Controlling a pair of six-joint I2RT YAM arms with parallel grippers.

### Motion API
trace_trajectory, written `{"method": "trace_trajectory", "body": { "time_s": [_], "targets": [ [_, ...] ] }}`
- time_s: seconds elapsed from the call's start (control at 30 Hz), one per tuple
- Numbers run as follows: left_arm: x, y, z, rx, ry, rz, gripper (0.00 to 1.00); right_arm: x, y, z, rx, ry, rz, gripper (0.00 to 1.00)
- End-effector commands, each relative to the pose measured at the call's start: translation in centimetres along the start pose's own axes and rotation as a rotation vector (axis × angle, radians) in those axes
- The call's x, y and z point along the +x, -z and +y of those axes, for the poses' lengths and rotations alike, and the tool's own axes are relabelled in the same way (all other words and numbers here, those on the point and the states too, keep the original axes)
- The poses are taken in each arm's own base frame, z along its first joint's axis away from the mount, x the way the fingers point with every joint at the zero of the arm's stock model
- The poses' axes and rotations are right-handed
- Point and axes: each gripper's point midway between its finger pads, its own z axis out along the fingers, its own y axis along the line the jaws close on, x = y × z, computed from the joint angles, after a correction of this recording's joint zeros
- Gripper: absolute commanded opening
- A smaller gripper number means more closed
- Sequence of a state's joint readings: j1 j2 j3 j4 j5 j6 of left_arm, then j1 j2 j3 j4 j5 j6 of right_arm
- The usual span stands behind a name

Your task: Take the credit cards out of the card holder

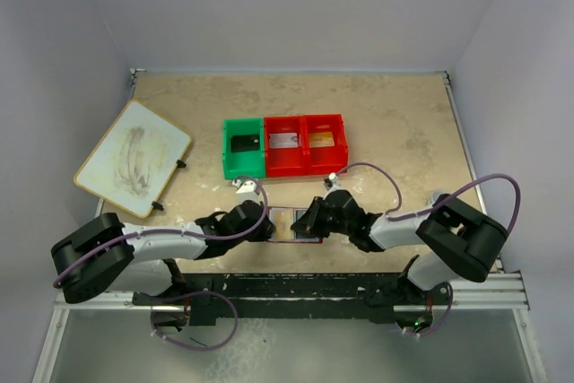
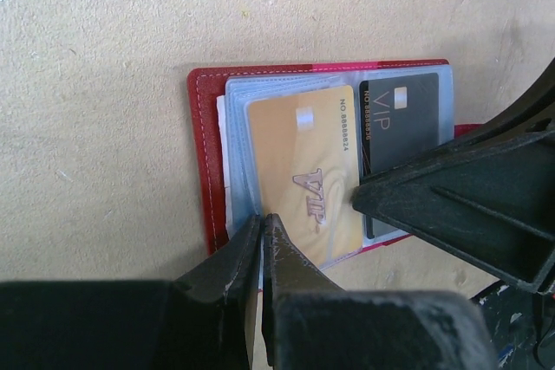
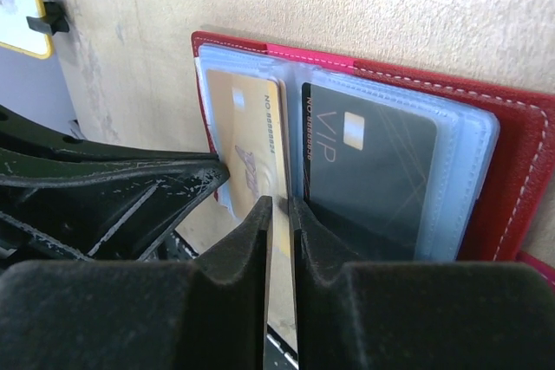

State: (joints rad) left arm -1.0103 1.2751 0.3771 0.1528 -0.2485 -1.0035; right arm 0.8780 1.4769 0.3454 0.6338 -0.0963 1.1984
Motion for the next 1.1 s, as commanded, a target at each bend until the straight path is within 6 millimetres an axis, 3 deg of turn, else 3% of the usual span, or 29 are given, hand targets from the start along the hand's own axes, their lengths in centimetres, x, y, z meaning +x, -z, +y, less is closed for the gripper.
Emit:
{"method": "trace_trajectory", "body": {
  "time_s": [0.0, 0.13, 0.3, 0.6, 0.9, 0.93, 1.07],
  "targets": [
    [1.8, 0.1, 0.4, 0.005, -0.012, 0.065, 0.0, -0.4, -0.8, 2.1, -0.055, 0.039, 0.005, 0.18],
    [1.9, 0.1, 0.4, 0.006, -0.014, 0.07, 0.0, -0.5, -1.2, 2.0, -0.057, 0.045, -0.002, 0.18],
    [1.8, 0.1, 0.5, -0.001, -0.013, 0.067, 0.0, -0.4, -0.9, 2.0, -0.059, 0.034, 0.004, 0.0],
    [1.9, 0.2, 1.3, -0.041, -0.019, 0.065, 0.0, -1.7, 1.1, 1.8, -0.053, 0.003, -0.069, 0.0],
    [1.6, 0.2, 1.1, -0.044, -0.022, 0.061, 0.0, -1.9, 1.9, 0.5, -0.021, -0.014, -0.081, 0.0],
    [1.6, 0.2, 1.0, -0.041, -0.022, 0.061, 0.0, -1.9, 1.8, 0.5, -0.018, -0.012, -0.08, 0.01],
    [1.6, 0.2, 1.1, -0.042, -0.024, 0.063, 0.0, -1.7, 1.2, 1.1, -0.027, 0.032, -0.049, 0.22]
  ]
}}
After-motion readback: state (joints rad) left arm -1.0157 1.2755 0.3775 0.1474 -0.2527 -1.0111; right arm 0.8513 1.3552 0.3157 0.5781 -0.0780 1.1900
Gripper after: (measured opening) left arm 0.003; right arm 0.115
